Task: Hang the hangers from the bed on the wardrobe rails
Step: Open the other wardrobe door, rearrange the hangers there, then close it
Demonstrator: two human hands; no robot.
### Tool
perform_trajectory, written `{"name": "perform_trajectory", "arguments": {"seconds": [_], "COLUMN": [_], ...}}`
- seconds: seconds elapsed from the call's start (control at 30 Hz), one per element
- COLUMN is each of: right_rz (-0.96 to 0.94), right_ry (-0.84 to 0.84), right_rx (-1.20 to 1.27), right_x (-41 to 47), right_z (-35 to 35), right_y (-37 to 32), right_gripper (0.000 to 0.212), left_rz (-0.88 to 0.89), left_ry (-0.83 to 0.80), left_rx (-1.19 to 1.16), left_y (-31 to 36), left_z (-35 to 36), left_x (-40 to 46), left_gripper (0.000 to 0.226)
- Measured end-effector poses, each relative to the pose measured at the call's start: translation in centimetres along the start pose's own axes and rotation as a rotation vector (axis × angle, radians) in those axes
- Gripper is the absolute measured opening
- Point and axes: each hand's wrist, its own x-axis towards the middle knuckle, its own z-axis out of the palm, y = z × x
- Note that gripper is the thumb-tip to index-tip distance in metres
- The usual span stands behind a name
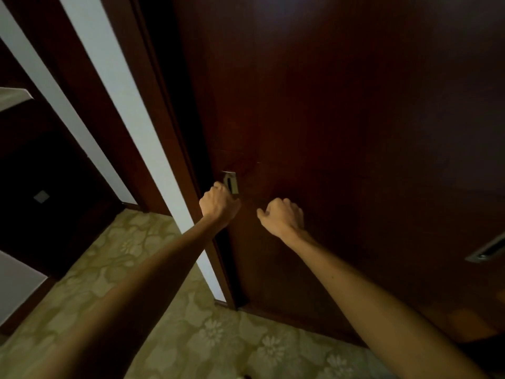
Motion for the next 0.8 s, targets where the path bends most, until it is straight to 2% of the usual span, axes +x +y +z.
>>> {"name": "perform_trajectory", "arguments": {"seconds": [0.23,0.37,0.53,0.8], "right_rz": [0.146,0.191,0.214,0.244], "right_ry": [0.074,0.119,0.182,0.179], "right_rx": [-0.088,-0.103,-0.1,-0.107], "right_x": [2.0,2.7,3.0,2.7], "right_z": [1.6,1.6,2.2,2.3], "right_y": [-2.4,-3.0,-2.7,-2.2], "right_gripper": [0.046,0.045,0.048,0.054], "left_rz": [-0.097,-0.182,-0.23,-0.207], "left_ry": [-0.157,-0.191,-0.148,-0.134], "left_rx": [-0.157,-0.325,-0.364,-0.383], "left_y": [-1.5,-1.7,-1.7,-1.6], "left_z": [1.3,3.2,3.9,4.1], "left_x": [4.2,5.0,5.7,5.4], "left_gripper": [0.021,0.037,0.043,0.035]}}
